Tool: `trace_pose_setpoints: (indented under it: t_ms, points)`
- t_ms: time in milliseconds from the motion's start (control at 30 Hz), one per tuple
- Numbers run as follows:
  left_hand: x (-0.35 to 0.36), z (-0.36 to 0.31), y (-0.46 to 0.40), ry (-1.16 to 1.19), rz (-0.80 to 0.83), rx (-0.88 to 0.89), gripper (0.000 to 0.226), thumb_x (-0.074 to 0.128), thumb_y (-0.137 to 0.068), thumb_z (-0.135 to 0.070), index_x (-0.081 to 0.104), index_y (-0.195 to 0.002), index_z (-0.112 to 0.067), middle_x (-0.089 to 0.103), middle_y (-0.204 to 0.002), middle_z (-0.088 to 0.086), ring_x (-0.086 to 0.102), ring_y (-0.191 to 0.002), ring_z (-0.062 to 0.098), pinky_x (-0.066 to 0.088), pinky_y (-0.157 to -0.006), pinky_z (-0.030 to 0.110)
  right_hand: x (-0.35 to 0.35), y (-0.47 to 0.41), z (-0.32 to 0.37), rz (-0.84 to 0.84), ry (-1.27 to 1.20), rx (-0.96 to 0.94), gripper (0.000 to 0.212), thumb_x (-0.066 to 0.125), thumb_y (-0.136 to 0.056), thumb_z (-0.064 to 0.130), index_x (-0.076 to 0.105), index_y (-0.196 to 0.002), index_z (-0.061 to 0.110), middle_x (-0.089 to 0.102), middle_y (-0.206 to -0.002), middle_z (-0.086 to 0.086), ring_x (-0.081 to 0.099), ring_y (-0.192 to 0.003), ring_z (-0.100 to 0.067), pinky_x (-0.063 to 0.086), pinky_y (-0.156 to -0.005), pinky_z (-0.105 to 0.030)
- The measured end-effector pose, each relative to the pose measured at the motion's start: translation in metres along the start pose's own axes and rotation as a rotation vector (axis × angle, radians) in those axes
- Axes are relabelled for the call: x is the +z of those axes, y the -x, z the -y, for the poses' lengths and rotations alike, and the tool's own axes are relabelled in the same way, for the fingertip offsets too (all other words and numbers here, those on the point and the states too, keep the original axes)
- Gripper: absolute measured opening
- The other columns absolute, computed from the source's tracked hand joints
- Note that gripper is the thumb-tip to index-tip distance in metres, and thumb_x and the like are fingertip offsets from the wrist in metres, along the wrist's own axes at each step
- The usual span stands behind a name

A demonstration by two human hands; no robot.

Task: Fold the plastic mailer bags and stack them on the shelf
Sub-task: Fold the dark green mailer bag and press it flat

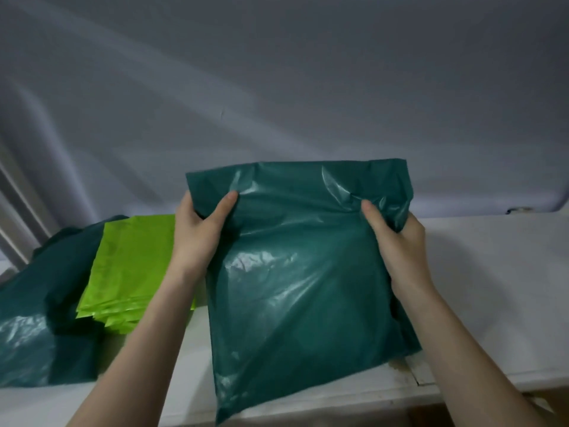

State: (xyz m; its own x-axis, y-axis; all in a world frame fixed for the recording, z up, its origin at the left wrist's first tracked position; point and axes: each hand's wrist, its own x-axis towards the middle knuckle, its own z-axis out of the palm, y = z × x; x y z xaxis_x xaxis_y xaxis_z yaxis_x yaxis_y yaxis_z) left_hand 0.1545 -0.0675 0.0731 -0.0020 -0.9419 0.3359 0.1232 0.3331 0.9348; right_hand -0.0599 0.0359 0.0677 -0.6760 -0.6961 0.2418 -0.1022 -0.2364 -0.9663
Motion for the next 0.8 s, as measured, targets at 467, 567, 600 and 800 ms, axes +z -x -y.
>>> trace_pose_setpoints:
  t_ms: [467,567,600,800]
  points:
    - [0.005,0.024,-0.01,-0.166,0.016,-0.002,0.068,0.071,-0.081,-0.028,0.034,-0.137,-0.026,0.06,-0.111,-0.001,0.063,-0.094,0.008,0.052,-0.082,0.026,-0.024,-0.008,-0.036,-0.05,0.214,-0.011,0.031,0.053,-0.094,0.026,0.063,-0.087,-0.002,0.067,-0.085,-0.016,0.062,-0.079,-0.023,0.05,-0.073,-0.035]
    - [0.009,0.044,-0.009,-0.295,0.062,-0.044,0.063,0.06,-0.088,-0.035,0.028,-0.141,-0.023,0.055,-0.114,0.003,0.057,-0.097,0.016,0.044,-0.088,0.028,-0.025,-0.011,-0.053,-0.091,0.225,0.017,0.029,0.052,-0.095,0.025,0.062,-0.088,-0.002,0.064,-0.082,-0.012,0.06,-0.078,-0.024,0.049,-0.071,-0.035]
    - [0.01,0.051,-0.009,-0.314,0.086,-0.072,0.063,0.057,-0.09,-0.035,0.024,-0.143,-0.022,0.053,-0.121,0.007,0.056,-0.101,0.018,0.043,-0.091,0.03,-0.025,-0.011,-0.058,-0.097,0.223,0.035,0.027,0.051,-0.095,0.026,0.063,-0.09,0.002,0.065,-0.084,-0.009,0.061,-0.08,-0.024,0.05,-0.073,-0.036]
    - [0.01,0.086,0.004,-0.743,0.273,0.014,0.053,0.054,-0.093,-0.022,0.036,-0.141,-0.011,0.039,-0.142,0.012,0.037,-0.132,0.026,0.027,-0.11,0.032,-0.03,-0.016,-0.083,0.069,0.3,0.288,0.02,0.045,-0.095,0.032,0.055,-0.11,0.023,0.062,-0.115,-0.001,0.058,-0.103,-0.02,0.045,-0.094,-0.036]
